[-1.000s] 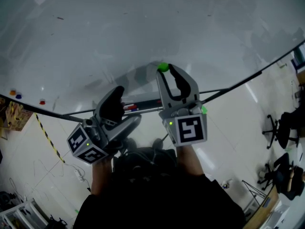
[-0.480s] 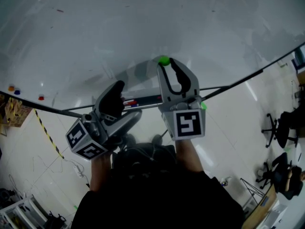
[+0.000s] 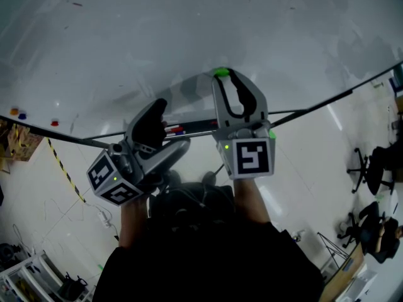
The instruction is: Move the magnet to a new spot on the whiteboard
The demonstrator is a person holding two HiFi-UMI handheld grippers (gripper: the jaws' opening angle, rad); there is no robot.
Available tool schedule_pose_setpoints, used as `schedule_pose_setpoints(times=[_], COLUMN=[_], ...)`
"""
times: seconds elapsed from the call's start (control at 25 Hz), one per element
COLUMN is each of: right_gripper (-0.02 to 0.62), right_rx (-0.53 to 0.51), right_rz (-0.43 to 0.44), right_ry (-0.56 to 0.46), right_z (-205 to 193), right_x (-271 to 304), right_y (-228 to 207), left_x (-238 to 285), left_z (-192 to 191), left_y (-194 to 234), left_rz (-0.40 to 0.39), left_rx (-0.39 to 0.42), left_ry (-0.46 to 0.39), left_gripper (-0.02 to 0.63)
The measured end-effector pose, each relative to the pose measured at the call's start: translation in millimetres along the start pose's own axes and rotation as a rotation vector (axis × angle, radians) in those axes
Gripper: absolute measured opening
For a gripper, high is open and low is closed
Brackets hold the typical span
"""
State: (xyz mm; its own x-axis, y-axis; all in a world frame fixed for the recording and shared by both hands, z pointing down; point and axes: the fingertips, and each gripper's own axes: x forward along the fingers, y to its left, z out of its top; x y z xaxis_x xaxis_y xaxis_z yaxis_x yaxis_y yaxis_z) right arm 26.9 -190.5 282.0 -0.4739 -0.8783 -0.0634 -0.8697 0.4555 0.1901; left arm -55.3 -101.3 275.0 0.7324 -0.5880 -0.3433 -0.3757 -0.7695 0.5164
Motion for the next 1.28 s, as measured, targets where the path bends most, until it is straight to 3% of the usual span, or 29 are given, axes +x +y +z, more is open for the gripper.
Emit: schedule_pose_setpoints(times=[0.88, 1.28], right_gripper=[0.146, 0.144], right_rx=[0.057, 0.283], right_rz=[0.000, 0.122], right_ry=[0.002, 0.003], right_z=[4, 2], right_x=[-11, -39], right_y=[9, 26], left_x=[-20, -25], left_z=[2, -12], left_y=[1, 7], left_rz=[-0.018, -0.056], left_rx=[-0.024, -0.109], left_ry=[0.000, 0.070], left_gripper=[0.413, 0.413])
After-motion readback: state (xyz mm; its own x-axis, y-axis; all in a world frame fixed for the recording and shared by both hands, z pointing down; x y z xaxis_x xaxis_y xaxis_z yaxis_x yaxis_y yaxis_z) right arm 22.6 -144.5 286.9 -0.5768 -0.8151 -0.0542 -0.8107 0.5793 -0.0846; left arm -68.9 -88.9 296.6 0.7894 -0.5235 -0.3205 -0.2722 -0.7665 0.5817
